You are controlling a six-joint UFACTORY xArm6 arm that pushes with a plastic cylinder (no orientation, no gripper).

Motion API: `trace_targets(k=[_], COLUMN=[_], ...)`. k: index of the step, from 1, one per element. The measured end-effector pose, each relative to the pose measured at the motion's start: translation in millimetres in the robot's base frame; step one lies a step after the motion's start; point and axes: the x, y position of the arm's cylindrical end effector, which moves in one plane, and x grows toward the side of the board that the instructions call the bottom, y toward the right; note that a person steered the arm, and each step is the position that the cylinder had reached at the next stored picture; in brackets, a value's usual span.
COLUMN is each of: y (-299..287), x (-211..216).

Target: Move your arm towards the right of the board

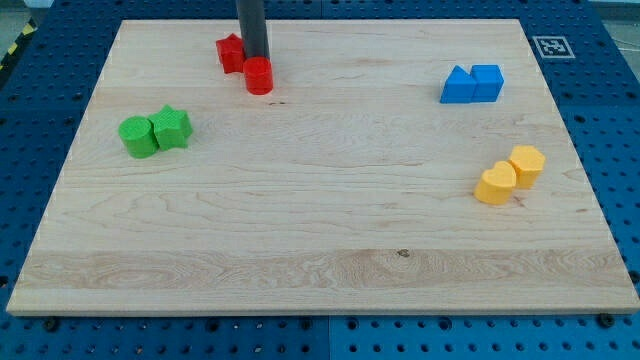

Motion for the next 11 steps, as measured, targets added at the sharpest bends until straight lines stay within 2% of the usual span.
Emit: trace_targets(k=[11], y=[41], x=[0])
